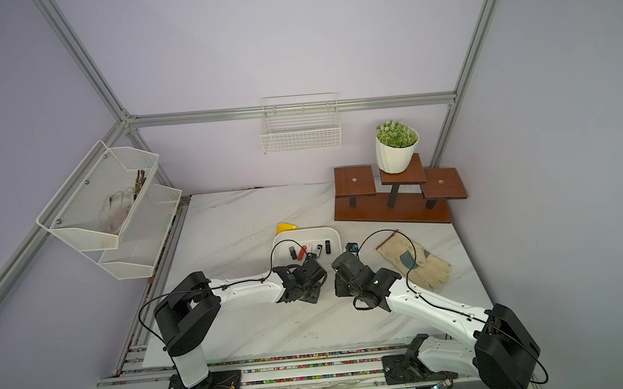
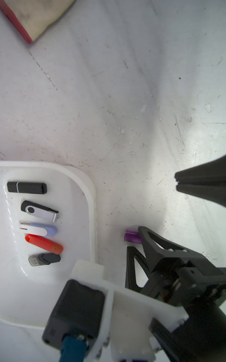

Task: Put the usb flash drive into the storage box
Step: Pick up the USB flash from the center of the board.

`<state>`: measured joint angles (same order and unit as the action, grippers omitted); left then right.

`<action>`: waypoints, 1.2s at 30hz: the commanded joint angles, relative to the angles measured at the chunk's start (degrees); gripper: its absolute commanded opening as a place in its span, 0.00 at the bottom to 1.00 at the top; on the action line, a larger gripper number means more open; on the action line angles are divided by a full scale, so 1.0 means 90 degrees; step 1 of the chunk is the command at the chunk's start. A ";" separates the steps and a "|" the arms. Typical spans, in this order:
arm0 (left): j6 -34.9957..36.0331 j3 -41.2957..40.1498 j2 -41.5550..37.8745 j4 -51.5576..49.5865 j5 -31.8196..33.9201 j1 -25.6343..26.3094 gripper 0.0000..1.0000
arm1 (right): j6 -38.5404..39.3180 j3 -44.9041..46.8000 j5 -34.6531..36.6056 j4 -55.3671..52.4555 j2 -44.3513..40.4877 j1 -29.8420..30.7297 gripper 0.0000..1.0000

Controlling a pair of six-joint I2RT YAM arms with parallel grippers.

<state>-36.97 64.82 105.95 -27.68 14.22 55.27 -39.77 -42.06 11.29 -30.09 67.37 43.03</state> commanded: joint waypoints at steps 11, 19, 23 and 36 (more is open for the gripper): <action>-0.0013 0.0181 0.0097 -0.0358 -0.0003 0.0019 0.18 | 0.0129 0.0065 0.0089 -0.0041 -0.0065 -0.0088 0.00; -0.0038 0.0221 -0.0010 -0.0651 -0.0008 0.0016 0.00 | 0.0153 0.0035 0.0084 -0.0007 -0.0015 -0.0110 0.00; -0.0090 0.0190 -0.0227 -0.0879 0.0060 0.0014 0.00 | 0.0170 0.0026 0.0065 0.0048 0.0042 -0.0111 0.00; -0.0151 0.0727 -0.1280 -0.2558 0.0502 -0.0030 0.00 | 0.0264 -0.0063 -0.0048 0.0347 0.0363 -0.0136 0.00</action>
<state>-37.52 68.07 98.06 -45.58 15.94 55.27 -38.26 -42.06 10.85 -28.82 70.02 42.09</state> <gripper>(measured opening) 0.160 0.035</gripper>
